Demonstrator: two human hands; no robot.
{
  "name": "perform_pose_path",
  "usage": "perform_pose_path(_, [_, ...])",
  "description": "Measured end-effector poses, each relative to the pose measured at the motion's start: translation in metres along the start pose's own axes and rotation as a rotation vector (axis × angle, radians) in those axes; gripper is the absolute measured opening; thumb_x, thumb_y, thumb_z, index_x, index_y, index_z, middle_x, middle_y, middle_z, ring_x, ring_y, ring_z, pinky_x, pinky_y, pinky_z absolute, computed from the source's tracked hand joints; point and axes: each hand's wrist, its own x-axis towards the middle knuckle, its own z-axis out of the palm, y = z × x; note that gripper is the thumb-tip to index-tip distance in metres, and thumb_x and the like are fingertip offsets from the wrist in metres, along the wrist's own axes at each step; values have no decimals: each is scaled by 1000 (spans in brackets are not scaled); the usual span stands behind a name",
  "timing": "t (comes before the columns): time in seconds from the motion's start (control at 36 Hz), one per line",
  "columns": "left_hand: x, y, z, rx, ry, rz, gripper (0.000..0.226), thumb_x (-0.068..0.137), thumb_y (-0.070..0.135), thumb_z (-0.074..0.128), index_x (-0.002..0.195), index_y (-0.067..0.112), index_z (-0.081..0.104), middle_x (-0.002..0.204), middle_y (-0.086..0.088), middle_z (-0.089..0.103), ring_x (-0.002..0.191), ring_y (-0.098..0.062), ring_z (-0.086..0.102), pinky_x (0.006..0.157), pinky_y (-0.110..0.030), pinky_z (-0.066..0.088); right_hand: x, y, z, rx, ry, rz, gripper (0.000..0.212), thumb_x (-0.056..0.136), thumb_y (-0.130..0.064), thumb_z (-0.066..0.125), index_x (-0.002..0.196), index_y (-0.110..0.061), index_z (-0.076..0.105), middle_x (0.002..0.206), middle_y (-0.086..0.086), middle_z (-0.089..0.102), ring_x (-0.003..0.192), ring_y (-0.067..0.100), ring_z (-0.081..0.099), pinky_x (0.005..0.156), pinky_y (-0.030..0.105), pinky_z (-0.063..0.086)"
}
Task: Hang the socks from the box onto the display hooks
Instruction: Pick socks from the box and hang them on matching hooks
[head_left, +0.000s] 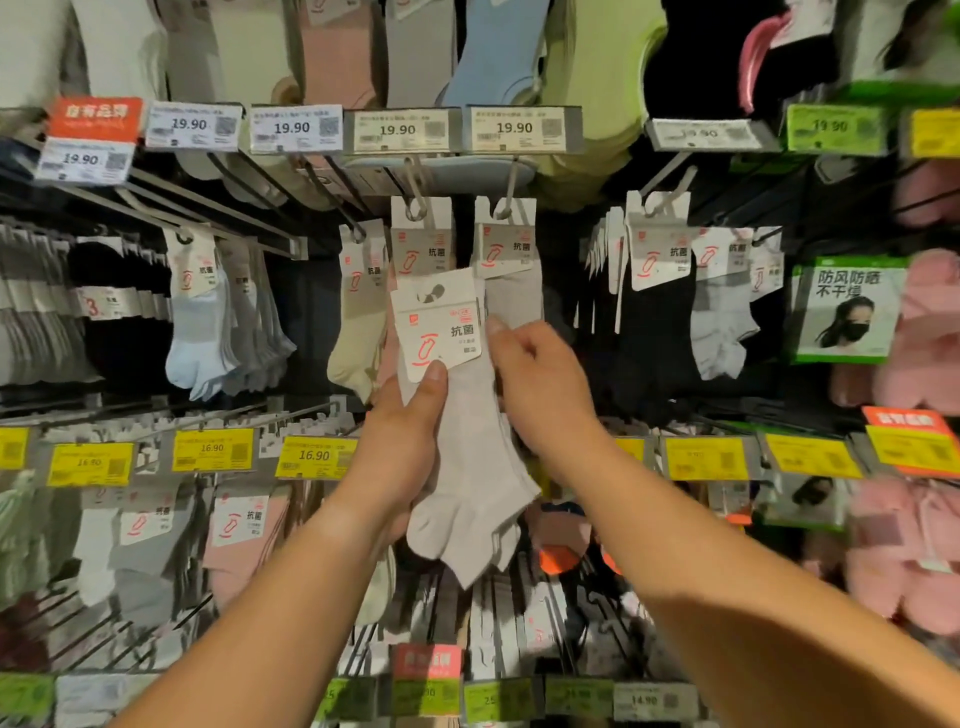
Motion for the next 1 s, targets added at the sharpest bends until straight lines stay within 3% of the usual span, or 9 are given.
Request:
perform_pose_path(0.06, [1,-3,3,40,-1,8,41,100,53,52,136,35,54,122,11,71,109,-10,69,98,-40,55,-17,4,6,2,-41,-14,39,88,-58,62,82,-22,48,73,-9,54,66,9,53,59,25,41])
perform_pose_path(0.11, [3,-7,5,94,-19,8,52,96,67,44,140,40,48,126,13,68,100,-6,69,85,-33,57,-22,9,10,-3,-31,-14,41,81,-57,71,85,-25,46,76,-12,55,67,5,54,56,20,40])
perform_pose_path(0.19, [1,-5,9,17,-35,-49,30,101,64,32,121,53,51,128,13,66,105,-2,65,79,-24,53,-17,17,11,18,-6,28,40,78,-46,79,89,-23,49,89,-4,65,81,15,65,70,37,55])
perform_pose_path(0.25, [-1,-1,10,-38,-50,-83,29,105,57,29,113,47,55,116,14,72,97,0,69,73,-18,56,-15,19,8,21,4,34,33,82,-39,78,87,-22,51,88,-3,64,79,16,63,66,34,52])
perform_pose_path(0.36, [1,-5,6,-37,-23,-100,44,103,53,44,140,32,51,124,5,71,111,-16,69,99,-44,54,-14,23,1,158,24,71,20,87,-29,75,89,-21,56,94,-1,71,86,18,70,75,40,58])
perform_pose_path(0.42, [2,-8,3,-9,6,-88,42,102,45,51,141,32,51,125,6,71,113,-19,69,101,-48,53,-15,21,-1,250,5,119,17,89,-23,73,90,-19,57,94,3,72,86,21,71,75,41,60])
perform_pose_path(0.53, [1,-9,-1,-1,59,-54,32,106,26,49,138,27,53,123,4,72,112,-19,69,101,-49,53,-11,15,-9,332,-5,178,14,94,-22,67,92,-13,57,93,11,72,85,27,72,73,46,61])
perform_pose_path(0.75, [2,-8,-10,-28,84,-55,32,107,21,46,138,23,55,124,4,71,115,-20,67,107,-49,48,30,-28,-34,327,7,110,11,98,-25,61,103,-15,60,98,8,74,90,27,73,76,54,60])
perform_pose_path(1.0, [-4,-3,-15,-22,78,-63,31,107,22,46,137,22,56,123,4,72,113,-17,68,105,-46,50,69,-51,-31,312,6,60,9,98,-25,62,99,-16,59,98,7,74,90,25,73,76,50,61])
